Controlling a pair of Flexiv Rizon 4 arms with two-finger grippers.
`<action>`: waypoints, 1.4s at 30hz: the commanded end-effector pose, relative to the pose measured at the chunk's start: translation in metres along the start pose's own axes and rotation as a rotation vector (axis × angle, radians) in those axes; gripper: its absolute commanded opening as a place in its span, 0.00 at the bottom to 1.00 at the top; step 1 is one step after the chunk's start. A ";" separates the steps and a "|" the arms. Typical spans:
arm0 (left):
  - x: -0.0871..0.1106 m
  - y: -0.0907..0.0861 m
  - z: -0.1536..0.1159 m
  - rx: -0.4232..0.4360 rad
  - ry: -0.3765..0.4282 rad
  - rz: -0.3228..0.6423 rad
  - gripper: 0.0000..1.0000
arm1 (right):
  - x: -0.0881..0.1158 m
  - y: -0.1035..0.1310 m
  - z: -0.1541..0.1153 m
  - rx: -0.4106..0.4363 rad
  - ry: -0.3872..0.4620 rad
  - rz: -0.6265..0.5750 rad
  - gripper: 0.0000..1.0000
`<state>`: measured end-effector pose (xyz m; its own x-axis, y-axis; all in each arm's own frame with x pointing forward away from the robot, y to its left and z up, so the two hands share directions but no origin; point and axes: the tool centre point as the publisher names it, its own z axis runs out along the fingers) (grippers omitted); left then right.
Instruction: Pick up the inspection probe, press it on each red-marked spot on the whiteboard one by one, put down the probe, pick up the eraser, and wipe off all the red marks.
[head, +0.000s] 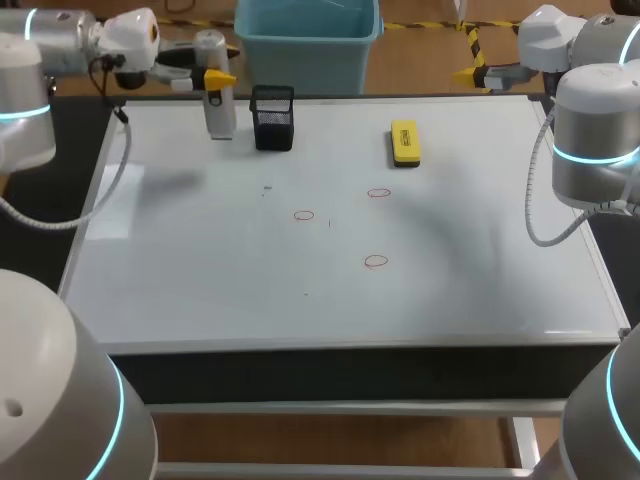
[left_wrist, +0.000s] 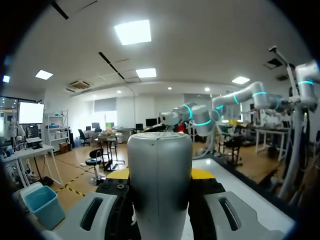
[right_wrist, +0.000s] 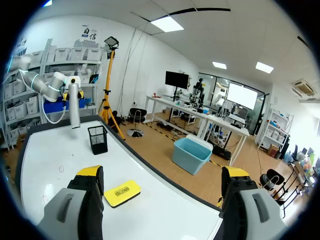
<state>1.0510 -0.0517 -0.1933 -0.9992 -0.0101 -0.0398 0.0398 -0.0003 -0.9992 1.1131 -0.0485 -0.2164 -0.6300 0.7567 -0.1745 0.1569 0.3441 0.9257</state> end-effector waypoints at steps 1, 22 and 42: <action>0.011 0.006 -0.010 0.014 -0.316 0.015 0.00 | -0.001 0.000 0.000 0.000 0.001 0.000 1.00; 0.015 0.028 -0.050 0.016 -0.363 -0.002 0.00 | -0.001 0.000 0.000 0.000 0.001 0.000 1.00; 0.014 0.034 -0.062 0.005 -0.375 -0.010 0.00 | -0.001 0.000 0.000 0.000 0.001 0.000 1.00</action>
<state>1.0375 0.0106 -0.2282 -0.9271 -0.3741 -0.0251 0.0301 -0.0076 -0.9995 1.1131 -0.0485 -0.2164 -0.6300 0.7567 -0.1746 0.1569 0.3441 0.9257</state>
